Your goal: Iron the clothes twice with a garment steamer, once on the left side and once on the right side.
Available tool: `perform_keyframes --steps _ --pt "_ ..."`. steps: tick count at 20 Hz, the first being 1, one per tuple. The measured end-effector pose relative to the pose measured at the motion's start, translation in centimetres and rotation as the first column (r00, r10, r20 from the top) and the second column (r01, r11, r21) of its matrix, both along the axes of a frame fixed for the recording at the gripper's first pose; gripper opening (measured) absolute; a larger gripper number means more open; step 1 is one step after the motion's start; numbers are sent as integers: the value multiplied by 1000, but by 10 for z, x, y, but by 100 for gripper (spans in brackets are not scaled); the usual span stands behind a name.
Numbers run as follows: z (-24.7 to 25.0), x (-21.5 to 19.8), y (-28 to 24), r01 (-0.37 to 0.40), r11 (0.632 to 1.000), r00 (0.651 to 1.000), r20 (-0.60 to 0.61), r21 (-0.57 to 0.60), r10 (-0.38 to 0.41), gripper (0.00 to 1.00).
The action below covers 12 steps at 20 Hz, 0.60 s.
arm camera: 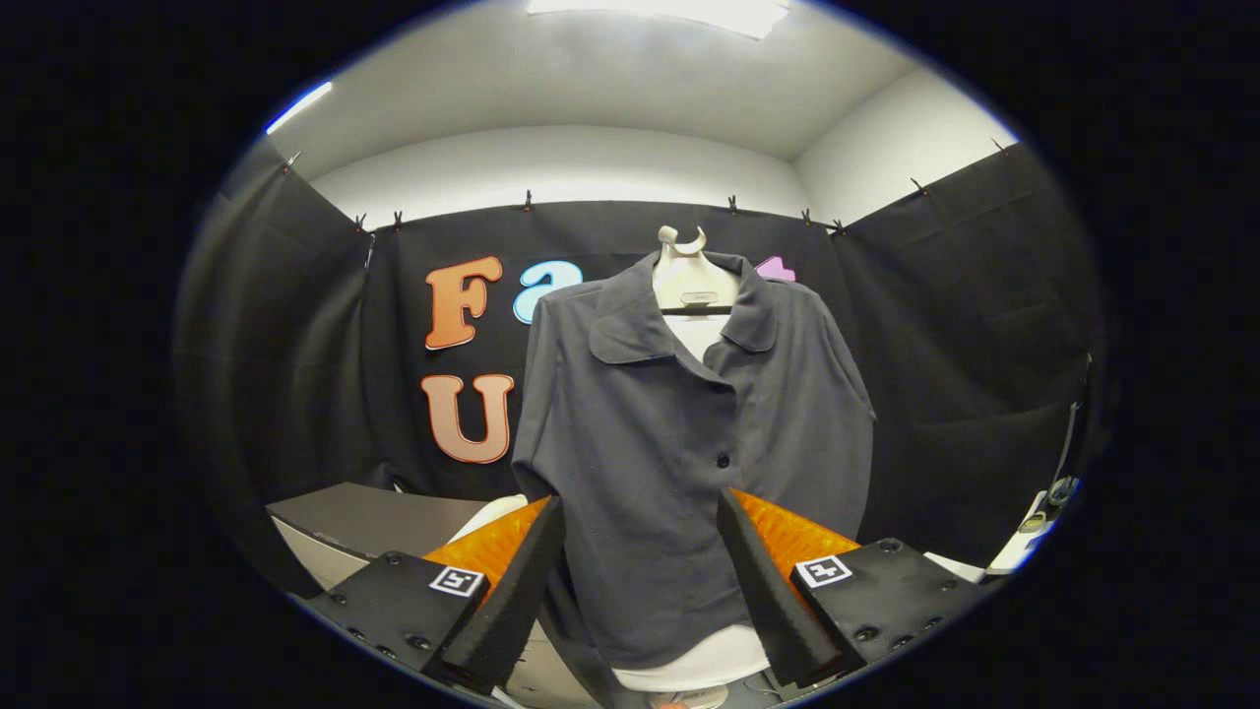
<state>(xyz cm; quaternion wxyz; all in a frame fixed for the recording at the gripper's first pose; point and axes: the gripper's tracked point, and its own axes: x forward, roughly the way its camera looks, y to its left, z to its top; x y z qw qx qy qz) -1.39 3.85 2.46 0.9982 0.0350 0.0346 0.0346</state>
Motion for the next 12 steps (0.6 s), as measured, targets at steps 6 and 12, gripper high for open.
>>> perform_keyframes --steps 6,12 --pt "9 14 62 -108 994 991 -71 23 109 99" --pt "-12 67 127 -147 989 962 -232 19 147 99"
